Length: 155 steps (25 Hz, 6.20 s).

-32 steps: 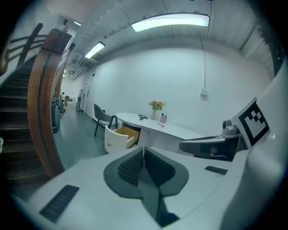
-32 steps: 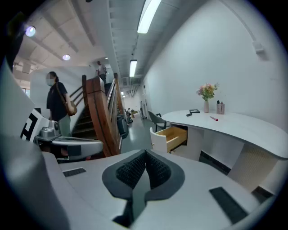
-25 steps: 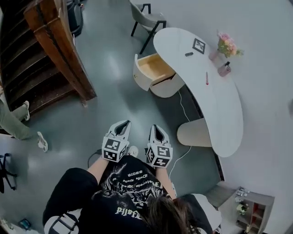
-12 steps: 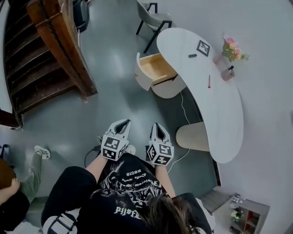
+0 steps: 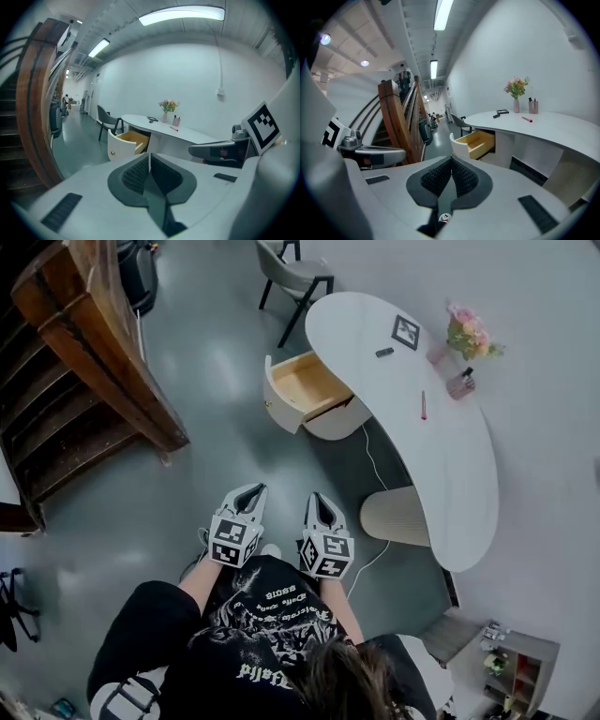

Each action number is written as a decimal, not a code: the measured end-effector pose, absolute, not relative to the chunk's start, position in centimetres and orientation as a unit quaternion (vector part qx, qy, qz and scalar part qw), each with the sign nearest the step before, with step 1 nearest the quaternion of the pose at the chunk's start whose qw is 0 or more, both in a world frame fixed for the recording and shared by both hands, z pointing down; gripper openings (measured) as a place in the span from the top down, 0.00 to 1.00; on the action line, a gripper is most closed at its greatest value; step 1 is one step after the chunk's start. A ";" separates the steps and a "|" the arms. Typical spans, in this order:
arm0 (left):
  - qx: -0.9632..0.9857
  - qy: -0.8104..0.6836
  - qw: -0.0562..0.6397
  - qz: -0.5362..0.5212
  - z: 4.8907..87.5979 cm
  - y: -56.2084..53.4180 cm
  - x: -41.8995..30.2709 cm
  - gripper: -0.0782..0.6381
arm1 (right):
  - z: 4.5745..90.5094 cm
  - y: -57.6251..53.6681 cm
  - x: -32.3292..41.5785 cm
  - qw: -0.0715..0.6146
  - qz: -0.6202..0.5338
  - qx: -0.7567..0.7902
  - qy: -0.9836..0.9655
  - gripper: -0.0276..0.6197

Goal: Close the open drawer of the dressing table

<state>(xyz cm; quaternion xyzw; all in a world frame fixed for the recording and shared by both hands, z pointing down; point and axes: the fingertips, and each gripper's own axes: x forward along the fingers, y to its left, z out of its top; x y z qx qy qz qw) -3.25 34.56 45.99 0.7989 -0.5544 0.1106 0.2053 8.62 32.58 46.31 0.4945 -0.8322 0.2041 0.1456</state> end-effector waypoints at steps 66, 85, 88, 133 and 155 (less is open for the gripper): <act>0.762 -0.570 0.240 0.190 51.6 5.5 -8.5 0.85 | 50.8 2.5 3.6 0.168 0.261 0.458 -0.833 0.92; 0.696 -0.639 0.269 0.187 53.7 1.3 -8.7 0.85 | 52.4 -3.0 4.2 0.203 0.271 0.375 -0.863 0.92; 0.703 -0.629 0.266 0.200 54.0 1.0 -9.1 0.85 | 52.5 -2.8 3.6 0.207 0.277 0.372 -0.862 0.92; 0.775 -0.378 0.295 0.412 71.2 -0.8 -12.4 0.62 | 61.5 3.7 -4.2 0.281 0.365 0.397 -0.794 0.92; 0.765 -0.362 0.298 0.442 74.5 -3.2 -12.7 0.66 | 64.8 5.1 -2.3 0.300 0.408 0.420 -0.753 0.92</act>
